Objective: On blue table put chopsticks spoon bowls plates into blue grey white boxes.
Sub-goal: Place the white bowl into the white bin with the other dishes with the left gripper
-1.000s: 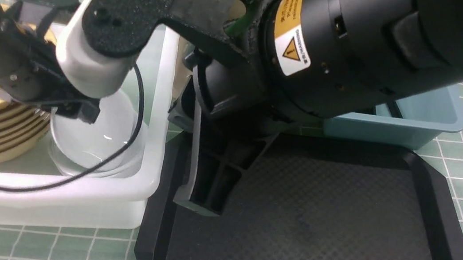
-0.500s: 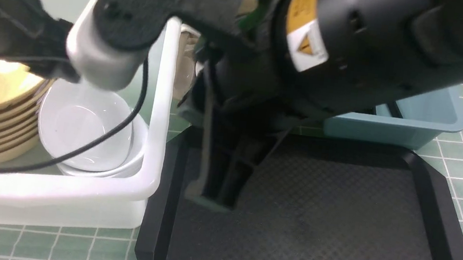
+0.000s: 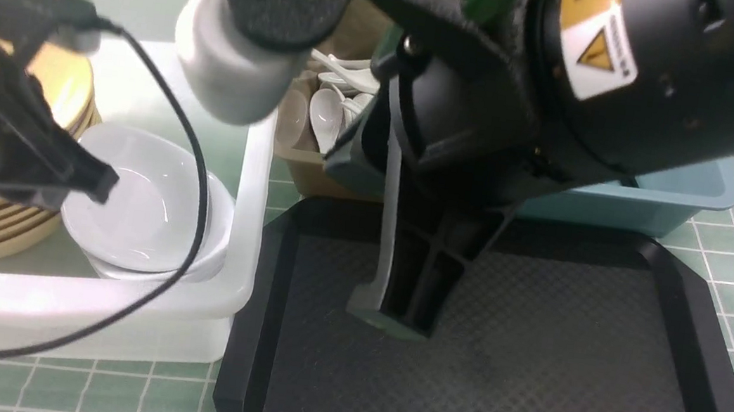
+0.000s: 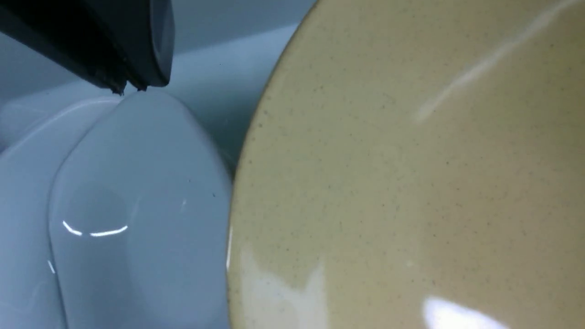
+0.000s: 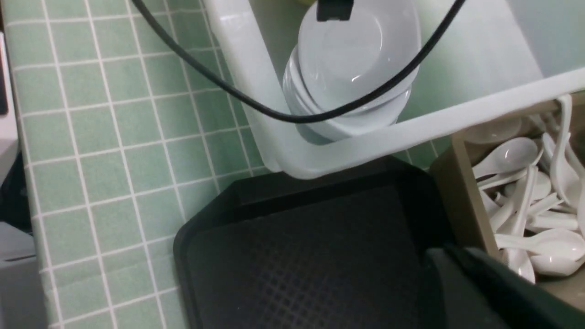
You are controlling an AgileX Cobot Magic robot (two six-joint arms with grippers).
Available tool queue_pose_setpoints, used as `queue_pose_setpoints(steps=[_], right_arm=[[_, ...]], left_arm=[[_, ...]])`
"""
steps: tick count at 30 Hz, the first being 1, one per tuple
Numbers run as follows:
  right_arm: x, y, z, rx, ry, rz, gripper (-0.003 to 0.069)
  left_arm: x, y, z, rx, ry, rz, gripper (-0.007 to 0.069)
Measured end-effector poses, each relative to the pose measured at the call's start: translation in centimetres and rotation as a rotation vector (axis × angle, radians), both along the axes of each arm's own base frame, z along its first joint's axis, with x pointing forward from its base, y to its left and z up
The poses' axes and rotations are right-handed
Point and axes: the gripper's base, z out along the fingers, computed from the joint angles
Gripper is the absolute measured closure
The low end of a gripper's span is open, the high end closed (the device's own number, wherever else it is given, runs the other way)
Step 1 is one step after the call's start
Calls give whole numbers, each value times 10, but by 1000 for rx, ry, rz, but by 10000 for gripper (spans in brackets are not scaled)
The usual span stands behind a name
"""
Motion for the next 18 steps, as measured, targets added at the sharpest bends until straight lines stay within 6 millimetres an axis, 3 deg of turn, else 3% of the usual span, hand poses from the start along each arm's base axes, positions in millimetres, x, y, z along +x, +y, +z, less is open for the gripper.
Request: queue_pose_setpoints(steps=[6, 9, 15, 18], right_arm=[[0, 0, -2, -5, 0, 0, 610], [0, 0, -2, -5, 1, -1, 610], [0, 1, -2, -1, -2, 0, 610], [0, 1, -2, -1, -2, 1, 610]], left_arm=[[8, 3, -5, 6, -48, 78, 610], [8, 4, -5, 0, -55, 129, 566], [5, 1, -7, -84, -25, 232, 317], [6, -1, -7, -120, -31, 254, 246]])
